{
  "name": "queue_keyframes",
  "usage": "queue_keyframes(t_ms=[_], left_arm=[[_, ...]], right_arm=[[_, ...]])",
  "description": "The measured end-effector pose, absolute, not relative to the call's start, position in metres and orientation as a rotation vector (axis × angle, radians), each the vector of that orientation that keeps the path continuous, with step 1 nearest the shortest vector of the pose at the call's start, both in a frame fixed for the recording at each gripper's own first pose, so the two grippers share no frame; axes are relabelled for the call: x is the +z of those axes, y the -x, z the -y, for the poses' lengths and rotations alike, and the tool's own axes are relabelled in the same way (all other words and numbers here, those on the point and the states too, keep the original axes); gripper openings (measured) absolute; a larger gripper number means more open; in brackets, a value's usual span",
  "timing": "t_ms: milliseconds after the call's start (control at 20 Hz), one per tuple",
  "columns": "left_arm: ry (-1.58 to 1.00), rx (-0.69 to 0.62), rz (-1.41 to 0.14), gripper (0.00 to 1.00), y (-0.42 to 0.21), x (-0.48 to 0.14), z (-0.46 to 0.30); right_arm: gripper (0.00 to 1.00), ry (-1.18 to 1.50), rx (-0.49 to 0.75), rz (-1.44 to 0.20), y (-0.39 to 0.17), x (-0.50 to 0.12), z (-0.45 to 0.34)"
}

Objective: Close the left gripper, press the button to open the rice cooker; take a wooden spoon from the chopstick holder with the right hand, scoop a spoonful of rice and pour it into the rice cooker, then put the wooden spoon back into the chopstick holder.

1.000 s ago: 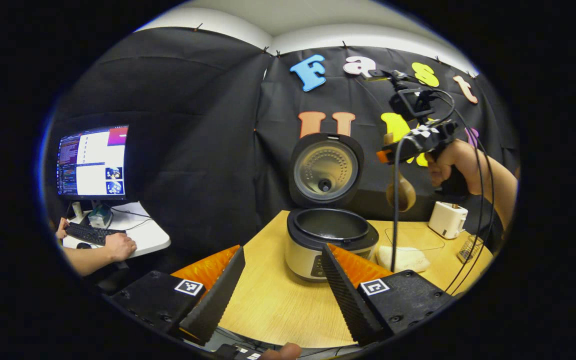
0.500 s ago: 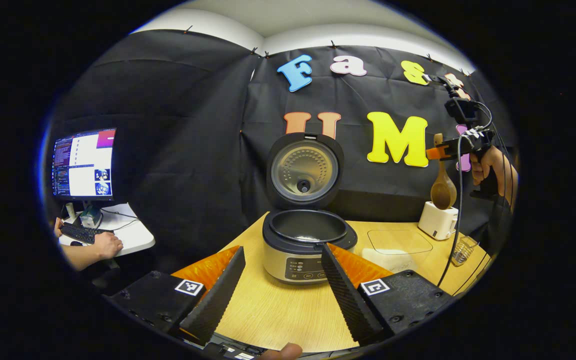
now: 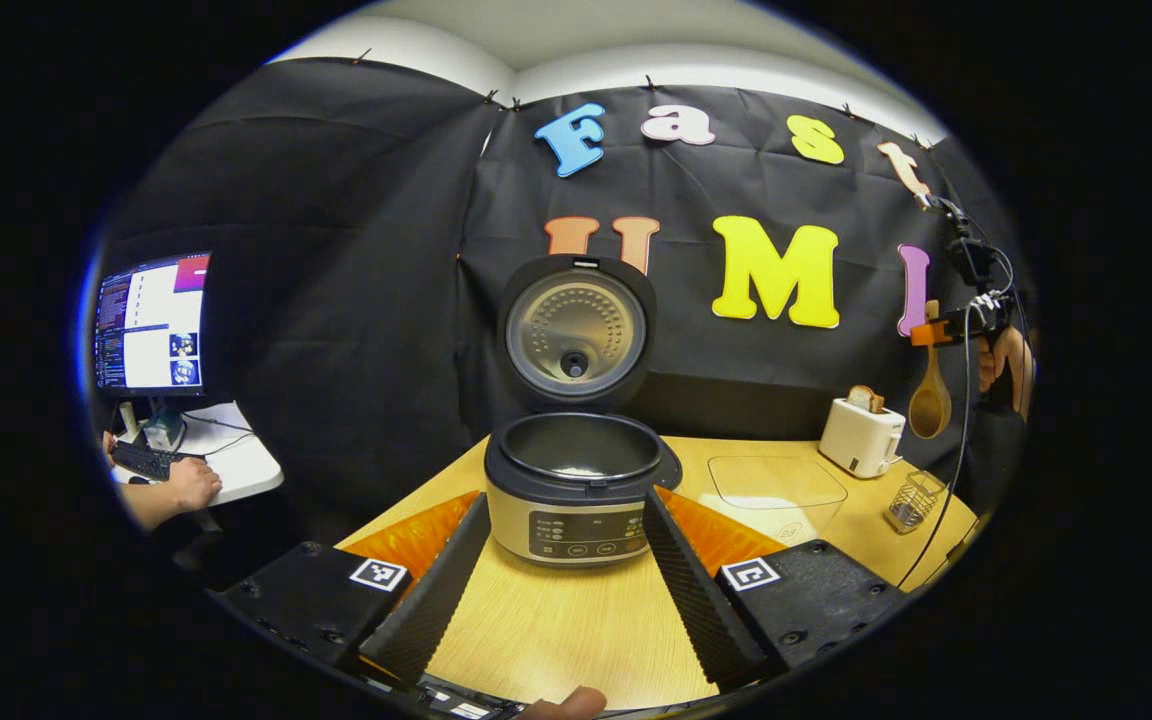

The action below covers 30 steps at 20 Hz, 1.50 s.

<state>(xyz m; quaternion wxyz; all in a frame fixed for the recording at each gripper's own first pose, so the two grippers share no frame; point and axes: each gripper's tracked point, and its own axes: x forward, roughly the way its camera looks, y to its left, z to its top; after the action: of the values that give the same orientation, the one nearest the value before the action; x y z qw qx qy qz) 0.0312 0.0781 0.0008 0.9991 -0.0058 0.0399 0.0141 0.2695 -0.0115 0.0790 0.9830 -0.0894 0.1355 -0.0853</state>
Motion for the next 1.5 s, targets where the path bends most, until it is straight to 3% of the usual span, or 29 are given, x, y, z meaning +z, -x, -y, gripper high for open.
queue_keyframes(t_ms=[550,950,1250,1500], left_arm=[[0.024,-0.028,-0.079,0.98,-0.031,-0.001,-0.053],[0.034,-0.030,-0.065,0.98,-0.026,0.005,-0.050],[0.036,-0.039,-0.043,0.98,-0.021,0.012,-0.042],[0.036,-0.044,-0.031,0.98,-0.018,0.016,-0.034]], right_arm=[[0.17,0.046,-0.269,-0.414,-0.258,-0.018,0.100],[0.18,-0.116,-0.272,-0.491,-0.259,-0.058,0.131],[0.28,-0.182,-0.274,-0.522,-0.257,-0.071,0.137],[0.39,-0.153,-0.308,-0.457,-0.254,-0.052,0.154]])
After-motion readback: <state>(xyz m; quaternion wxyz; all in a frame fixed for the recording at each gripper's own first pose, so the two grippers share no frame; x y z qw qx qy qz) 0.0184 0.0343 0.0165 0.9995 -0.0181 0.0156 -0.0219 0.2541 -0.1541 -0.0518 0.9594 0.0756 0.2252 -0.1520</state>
